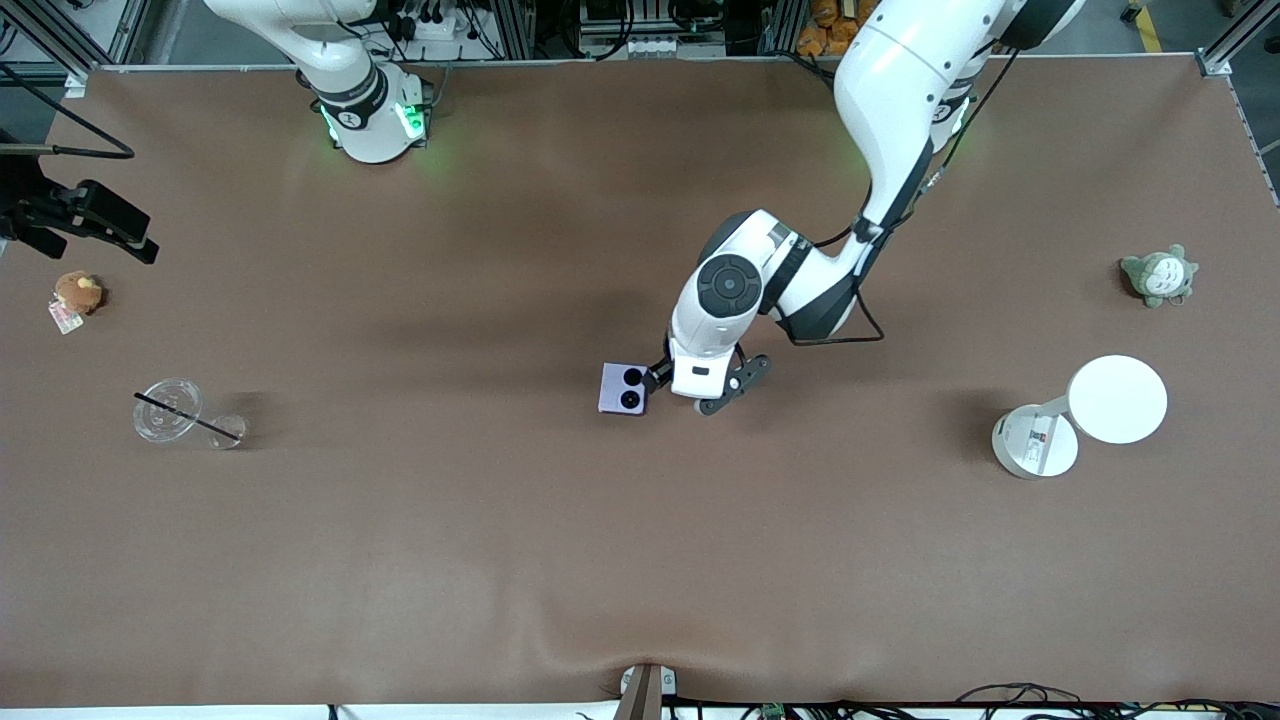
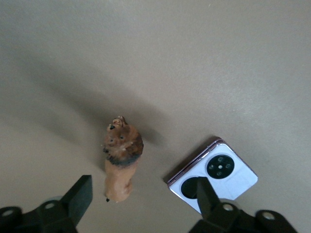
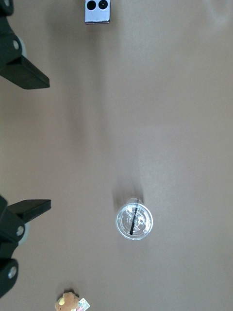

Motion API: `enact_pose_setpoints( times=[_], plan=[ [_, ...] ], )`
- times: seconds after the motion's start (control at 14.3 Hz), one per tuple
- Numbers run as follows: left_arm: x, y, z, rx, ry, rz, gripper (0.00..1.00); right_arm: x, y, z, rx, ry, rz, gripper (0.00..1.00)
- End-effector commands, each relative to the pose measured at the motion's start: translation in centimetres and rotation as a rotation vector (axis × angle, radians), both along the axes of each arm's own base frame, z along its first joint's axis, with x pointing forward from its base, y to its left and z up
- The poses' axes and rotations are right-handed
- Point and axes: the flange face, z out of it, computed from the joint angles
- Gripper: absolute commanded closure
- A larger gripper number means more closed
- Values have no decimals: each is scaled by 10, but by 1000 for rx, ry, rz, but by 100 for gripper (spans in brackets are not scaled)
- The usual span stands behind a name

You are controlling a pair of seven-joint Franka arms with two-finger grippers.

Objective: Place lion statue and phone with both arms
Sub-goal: 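Close the left gripper on the lion figurine and lift it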

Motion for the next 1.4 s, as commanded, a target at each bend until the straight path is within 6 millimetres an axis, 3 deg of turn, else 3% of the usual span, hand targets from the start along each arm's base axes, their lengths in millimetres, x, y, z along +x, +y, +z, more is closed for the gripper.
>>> enact_pose_setpoints(
  times=[0.0, 0.14, 0.28, 0.42, 0.7, 0.84, 1.12, 1.33],
  plan=[
    [0, -3, -21, 15, 7, 21, 17, -3, 1, 0, -9, -13, -2, 0],
    [-1, -1, -38, 52, -3, -13, 17, -4, 2, -1, -9, -1, 0, 0],
    [-2, 1, -42, 73, -13, -34, 19, -4, 3, 0, -8, -4, 1, 0],
    [-3, 0, -47, 71, -5, -27, 32, -5, 12, 0, -8, -4, 9, 0],
    [-2, 0, -47, 71, -5, -25, 36, -2, 32, -15, -1, 21, 45, 0],
    [-2, 0, -48, 70, -4, -24, 43, -4, 35, -17, -2, 38, 60, 0],
    [1, 1, -44, 67, -9, -23, 54, -12, 64, -20, -6, 78, 104, 0],
    [7, 6, -35, 63, -25, -34, 93, -4, 80, -31, -5, 78, 132, 0]
  ],
)
